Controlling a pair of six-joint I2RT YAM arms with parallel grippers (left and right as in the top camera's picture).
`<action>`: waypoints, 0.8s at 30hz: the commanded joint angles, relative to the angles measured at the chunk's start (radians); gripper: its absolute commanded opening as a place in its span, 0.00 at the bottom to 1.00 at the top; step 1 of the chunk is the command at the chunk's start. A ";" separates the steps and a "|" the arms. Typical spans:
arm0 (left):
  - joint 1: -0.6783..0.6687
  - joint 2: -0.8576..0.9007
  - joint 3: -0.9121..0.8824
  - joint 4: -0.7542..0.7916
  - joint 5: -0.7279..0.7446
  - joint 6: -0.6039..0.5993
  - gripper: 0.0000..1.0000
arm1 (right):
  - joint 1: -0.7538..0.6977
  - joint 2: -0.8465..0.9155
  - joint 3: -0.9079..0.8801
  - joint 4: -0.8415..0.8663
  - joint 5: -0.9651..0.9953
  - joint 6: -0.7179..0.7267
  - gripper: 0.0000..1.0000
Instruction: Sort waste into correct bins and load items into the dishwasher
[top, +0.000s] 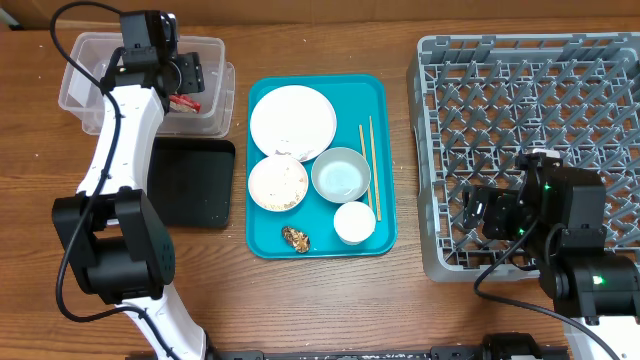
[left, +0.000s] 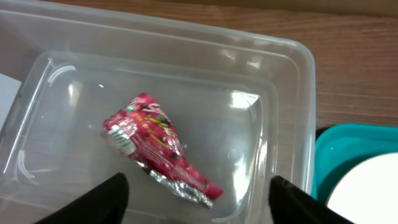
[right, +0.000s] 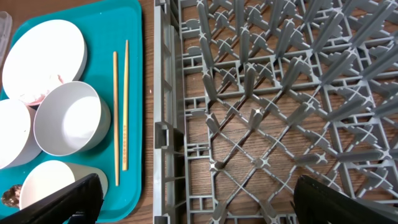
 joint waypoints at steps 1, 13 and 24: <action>-0.024 -0.060 0.029 -0.023 0.086 -0.003 0.82 | -0.003 -0.005 0.033 0.005 -0.005 0.001 1.00; -0.241 -0.052 0.027 -0.269 0.307 -0.003 1.00 | -0.003 -0.005 0.033 0.001 -0.005 0.001 1.00; -0.348 0.131 0.027 -0.324 0.206 -0.003 1.00 | -0.003 -0.005 0.033 -0.001 -0.005 0.001 1.00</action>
